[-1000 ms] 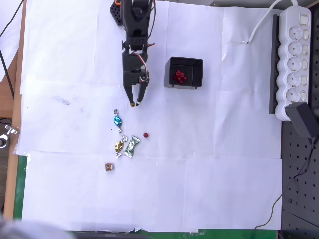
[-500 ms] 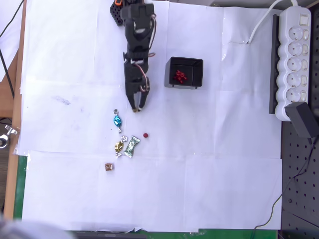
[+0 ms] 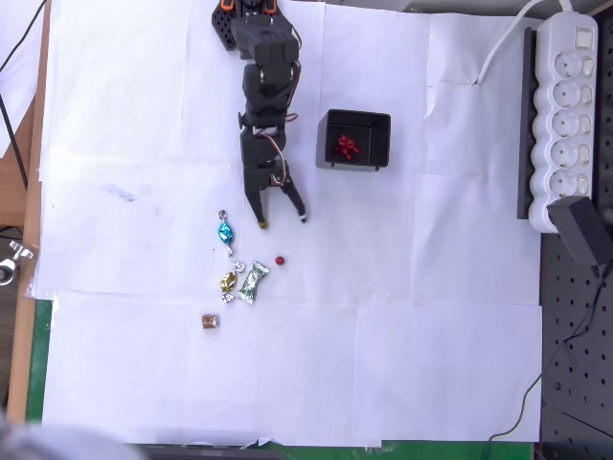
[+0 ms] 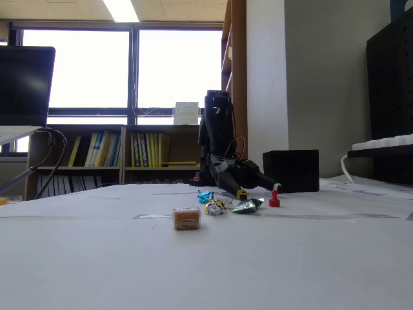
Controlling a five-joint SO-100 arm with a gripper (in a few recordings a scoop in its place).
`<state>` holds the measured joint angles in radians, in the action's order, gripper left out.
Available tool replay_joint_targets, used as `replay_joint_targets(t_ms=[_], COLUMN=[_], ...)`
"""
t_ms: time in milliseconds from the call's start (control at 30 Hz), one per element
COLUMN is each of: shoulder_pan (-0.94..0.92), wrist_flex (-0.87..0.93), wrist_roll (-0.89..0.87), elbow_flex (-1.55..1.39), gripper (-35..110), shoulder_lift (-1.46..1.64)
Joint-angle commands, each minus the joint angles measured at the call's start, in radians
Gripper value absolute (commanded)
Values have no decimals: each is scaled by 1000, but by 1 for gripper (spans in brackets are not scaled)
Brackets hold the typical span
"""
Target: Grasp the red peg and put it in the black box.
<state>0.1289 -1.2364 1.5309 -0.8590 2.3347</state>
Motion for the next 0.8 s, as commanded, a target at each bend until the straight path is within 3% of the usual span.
replay_joint_targets(t_ms=[0,767], shoulder_pan=[25,-11], wrist_flex=[-92,5], wrist_roll=[28,26], elbow_flex=[-51,-362], gripper=[47,47], shoulder_lift=[18,158])
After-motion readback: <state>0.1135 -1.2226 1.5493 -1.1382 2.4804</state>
